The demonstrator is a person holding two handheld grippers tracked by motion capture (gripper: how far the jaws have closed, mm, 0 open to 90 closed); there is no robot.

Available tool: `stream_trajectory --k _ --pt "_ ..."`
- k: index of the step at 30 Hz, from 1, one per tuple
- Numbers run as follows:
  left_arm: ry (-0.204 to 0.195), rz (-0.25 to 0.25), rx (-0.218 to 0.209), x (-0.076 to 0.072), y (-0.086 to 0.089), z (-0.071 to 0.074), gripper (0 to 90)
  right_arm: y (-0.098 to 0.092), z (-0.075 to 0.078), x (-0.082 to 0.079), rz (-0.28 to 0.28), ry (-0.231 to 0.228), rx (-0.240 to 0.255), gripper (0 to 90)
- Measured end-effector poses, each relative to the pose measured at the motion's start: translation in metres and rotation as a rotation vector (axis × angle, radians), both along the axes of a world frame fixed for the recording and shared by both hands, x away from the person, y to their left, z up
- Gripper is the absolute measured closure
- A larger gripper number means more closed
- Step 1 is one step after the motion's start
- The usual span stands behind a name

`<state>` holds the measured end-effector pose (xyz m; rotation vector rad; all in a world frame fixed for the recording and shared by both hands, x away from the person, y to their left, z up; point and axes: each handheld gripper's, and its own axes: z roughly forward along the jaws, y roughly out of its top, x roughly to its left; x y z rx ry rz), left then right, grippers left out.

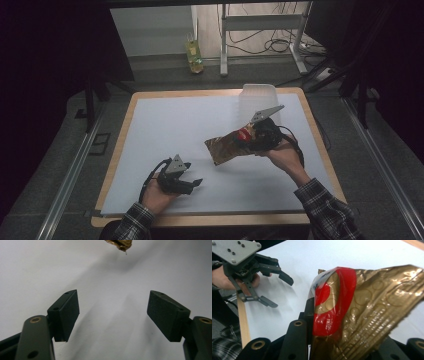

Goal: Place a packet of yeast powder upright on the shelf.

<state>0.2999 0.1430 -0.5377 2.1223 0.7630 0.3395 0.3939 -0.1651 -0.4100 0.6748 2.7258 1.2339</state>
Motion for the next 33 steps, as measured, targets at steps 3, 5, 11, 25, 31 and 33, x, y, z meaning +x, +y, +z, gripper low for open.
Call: stream_trajectory --k 3,5,11,25,31,33 --pt "-0.004 0.002 -0.013 0.0 0.001 0.001 23.5 -0.002 0.004 0.003 0.012 -0.01 -0.005 70.1" --pt "-0.003 0.007 -0.018 0.0 0.002 0.001 21.8 -0.005 0.008 0.006 0.013 -0.02 -0.012 70.1" --pt "-0.005 0.004 -0.045 0.0 0.004 0.002 20.7 -0.011 0.016 0.013 0.021 -0.04 -0.016 70.1" --pt "-0.01 -0.004 -0.052 -0.001 0.005 0.003 18.0 -0.028 0.045 0.035 0.026 -0.095 -0.004 70.2" --pt "-0.021 -0.005 -0.028 -0.001 0.005 0.002 17.8 -0.037 0.058 0.045 0.028 -0.119 -0.013 70.3" --pt "-0.024 -0.007 -0.033 -0.001 0.005 0.002 16.3 -0.04 0.063 0.049 0.027 -0.141 -0.025 70.3"
